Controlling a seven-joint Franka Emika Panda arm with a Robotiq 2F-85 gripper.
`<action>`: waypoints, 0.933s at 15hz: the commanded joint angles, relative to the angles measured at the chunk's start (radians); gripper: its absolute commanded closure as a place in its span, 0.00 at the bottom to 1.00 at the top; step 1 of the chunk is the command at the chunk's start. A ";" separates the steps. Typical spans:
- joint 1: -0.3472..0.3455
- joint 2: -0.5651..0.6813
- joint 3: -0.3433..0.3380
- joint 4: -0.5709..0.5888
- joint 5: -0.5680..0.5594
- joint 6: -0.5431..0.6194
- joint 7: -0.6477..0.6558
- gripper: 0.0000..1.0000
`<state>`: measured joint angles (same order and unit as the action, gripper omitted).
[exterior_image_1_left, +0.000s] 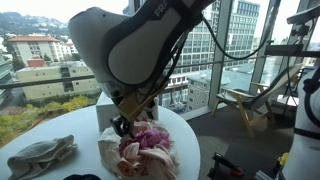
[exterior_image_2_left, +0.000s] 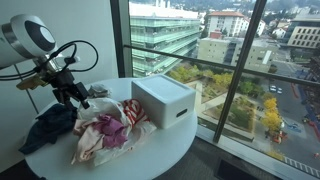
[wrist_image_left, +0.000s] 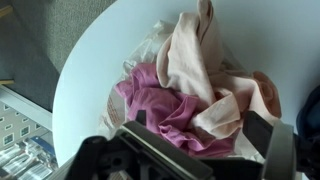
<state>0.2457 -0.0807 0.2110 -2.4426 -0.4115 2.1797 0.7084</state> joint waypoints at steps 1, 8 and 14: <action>0.006 -0.148 0.016 -0.196 0.113 0.125 -0.205 0.00; -0.030 -0.083 0.054 -0.318 0.066 0.352 -0.348 0.00; -0.100 0.029 0.019 -0.310 -0.086 0.394 -0.326 0.00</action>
<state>0.1865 -0.1094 0.2472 -2.7622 -0.4401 2.5431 0.3817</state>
